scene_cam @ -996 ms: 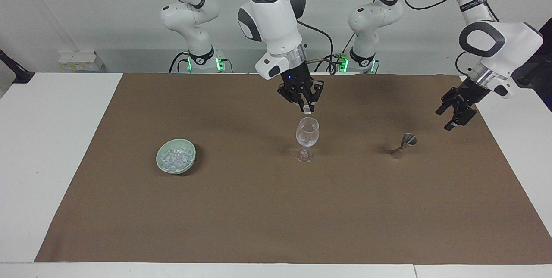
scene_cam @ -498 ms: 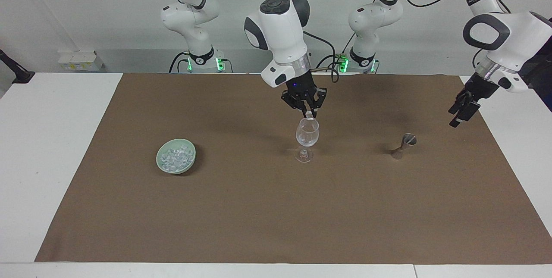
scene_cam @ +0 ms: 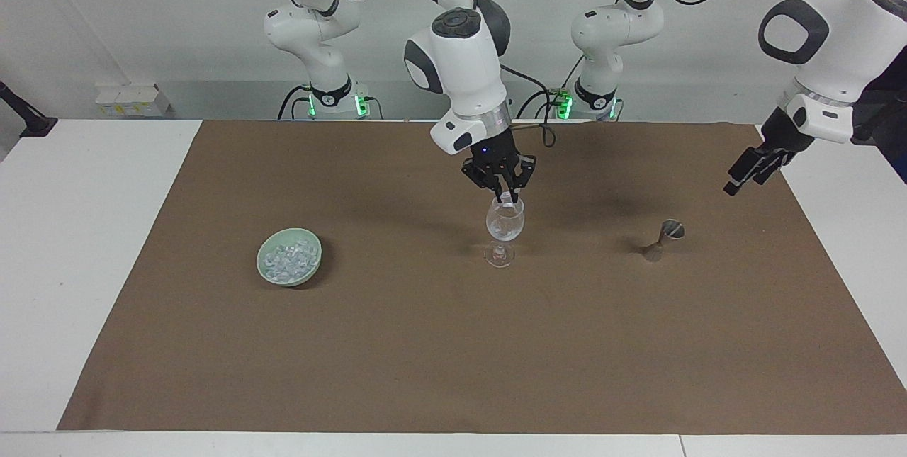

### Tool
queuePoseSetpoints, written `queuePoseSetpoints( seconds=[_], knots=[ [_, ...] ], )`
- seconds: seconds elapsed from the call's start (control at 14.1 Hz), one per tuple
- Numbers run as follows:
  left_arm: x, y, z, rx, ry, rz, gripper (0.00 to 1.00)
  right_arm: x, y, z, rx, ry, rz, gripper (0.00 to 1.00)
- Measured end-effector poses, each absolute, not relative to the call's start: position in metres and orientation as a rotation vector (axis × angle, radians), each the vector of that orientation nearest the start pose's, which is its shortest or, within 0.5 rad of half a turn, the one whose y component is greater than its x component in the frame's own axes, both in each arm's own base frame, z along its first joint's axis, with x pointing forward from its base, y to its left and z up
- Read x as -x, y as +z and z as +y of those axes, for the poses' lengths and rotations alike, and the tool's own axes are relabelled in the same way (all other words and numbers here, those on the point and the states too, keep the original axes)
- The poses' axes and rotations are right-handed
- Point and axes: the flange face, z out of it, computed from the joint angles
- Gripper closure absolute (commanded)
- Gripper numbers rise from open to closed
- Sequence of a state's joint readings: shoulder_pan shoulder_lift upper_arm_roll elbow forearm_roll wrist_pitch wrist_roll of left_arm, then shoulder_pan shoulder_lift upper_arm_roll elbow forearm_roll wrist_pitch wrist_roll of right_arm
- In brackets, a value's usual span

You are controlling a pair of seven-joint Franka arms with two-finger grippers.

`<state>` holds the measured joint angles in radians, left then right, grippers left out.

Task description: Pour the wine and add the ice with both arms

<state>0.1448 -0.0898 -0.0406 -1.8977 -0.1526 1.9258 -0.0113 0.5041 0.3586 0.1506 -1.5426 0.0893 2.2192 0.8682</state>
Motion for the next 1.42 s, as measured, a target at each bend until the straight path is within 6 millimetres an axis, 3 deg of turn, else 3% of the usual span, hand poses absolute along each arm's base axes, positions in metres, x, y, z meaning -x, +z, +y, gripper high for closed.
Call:
queuePoseSetpoints(
  seconds=[0.07,0.21,0.36,0.5,0.78,0.85,0.92,1.07,1.21,1.42],
  knots=[
    [-0.544,0.562,0.041,3.256,-0.191,-0.223,0.0,-0.559,0.479,0.414,2.794,-0.2,0.386,0.81],
    [-0.542,0.585,0.034,3.235,-0.169,-0.16,0.0,-0.559,0.477,0.415,2.796,-0.197,0.386,0.63],
    [-0.539,0.607,0.025,3.227,-0.148,-0.11,0.0,-0.559,0.477,0.415,2.797,-0.2,0.384,0.56],
    [-0.533,0.624,0.013,3.2,-0.106,-0.019,0.0,-0.559,0.477,0.415,2.806,-0.213,0.374,0.55],
    [-0.527,0.623,-0.015,3.173,-0.01,0.12,0.0,-0.555,0.482,0.421,2.802,-0.223,0.358,0.53],
    [-0.527,0.619,-0.016,3.173,0.005,0.121,0.0,-0.555,0.488,0.422,2.796,-0.23,0.355,0.49],
    [-0.527,0.617,-0.016,3.174,0.014,0.12,0.0,-0.555,0.496,0.421,2.791,-0.24,0.356,0.35],
    [-0.527,0.616,-0.016,3.174,0.016,0.123,0.0,-0.553,0.518,0.409,2.793,-0.254,0.37,0.21],
    [-0.527,0.616,-0.016,3.173,0.016,0.128,0.0,-0.553,0.54,0.387,2.812,-0.259,0.401,0.15],
    [-0.527,0.616,-0.018,3.172,0.015,0.14,0.0,-0.562,0.562,0.327,2.87,-0.266,0.493,0.09]
  ],
)
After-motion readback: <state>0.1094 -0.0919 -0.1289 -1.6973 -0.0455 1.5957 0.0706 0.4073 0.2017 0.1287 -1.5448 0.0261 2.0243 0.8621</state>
